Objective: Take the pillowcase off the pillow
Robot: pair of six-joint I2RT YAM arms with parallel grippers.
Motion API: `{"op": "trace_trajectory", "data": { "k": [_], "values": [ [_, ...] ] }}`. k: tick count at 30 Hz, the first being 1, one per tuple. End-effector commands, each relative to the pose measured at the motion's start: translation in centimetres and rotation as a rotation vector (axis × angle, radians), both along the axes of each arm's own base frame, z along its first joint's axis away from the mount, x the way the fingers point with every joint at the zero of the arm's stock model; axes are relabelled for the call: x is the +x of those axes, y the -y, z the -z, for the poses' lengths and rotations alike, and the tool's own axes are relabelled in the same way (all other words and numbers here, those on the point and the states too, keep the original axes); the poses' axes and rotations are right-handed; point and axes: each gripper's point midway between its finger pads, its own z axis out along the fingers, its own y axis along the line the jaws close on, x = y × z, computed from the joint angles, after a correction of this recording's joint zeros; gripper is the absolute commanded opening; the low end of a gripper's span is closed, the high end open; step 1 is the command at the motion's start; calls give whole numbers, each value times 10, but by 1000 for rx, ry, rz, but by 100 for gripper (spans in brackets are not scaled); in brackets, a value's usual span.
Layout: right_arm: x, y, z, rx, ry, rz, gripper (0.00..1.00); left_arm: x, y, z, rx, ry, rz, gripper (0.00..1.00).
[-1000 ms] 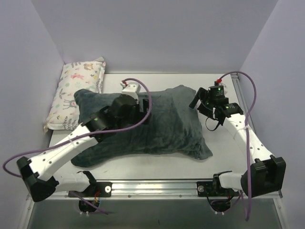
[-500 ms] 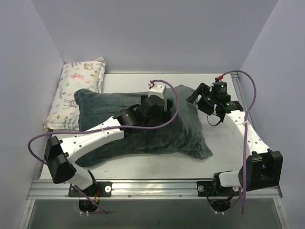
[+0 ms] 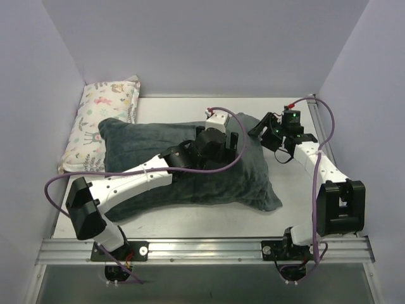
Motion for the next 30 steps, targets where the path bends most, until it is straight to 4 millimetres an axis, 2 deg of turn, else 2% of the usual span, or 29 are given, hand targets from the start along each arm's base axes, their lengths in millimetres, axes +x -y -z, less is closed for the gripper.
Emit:
{"op": "trace_trajectory", "data": {
  "k": [1,2,4,5,7,9,15,21,22,25,27,28,30],
  "values": [
    [10,-8,-40,48,128,-31,62,4,24,-31,-73,62,27,91],
    [8,-9,-48,52,140,-31,50,4,26,-29,-67,63,28,91],
    [3,-6,-52,47,122,-18,35,4,34,-28,-65,68,33,91],
    [0,-6,-59,45,134,-16,20,4,37,-28,-63,71,35,91],
    [-5,-7,-66,55,145,-24,8,4,44,-22,-47,71,38,92],
    [-10,-12,-76,74,166,-42,1,4,53,-23,-50,79,48,92],
    [-26,-36,-103,161,201,-121,0,4,77,-24,-44,125,47,98],
    [-38,-66,-139,181,253,-208,0,-5,92,-23,-56,181,48,98],
    [-43,-74,-139,185,242,-229,0,-4,93,-22,-60,183,36,97],
    [-47,-85,-146,187,247,-250,0,2,82,-15,-63,194,-86,98],
    [-49,-87,-145,197,236,-249,0,8,67,-15,-79,206,-190,98],
    [-50,-88,-143,202,229,-250,0,8,62,-7,-98,188,-229,97],
    [-53,-90,-143,217,226,-256,0,12,56,-6,-113,199,-273,97]
  ]
}}
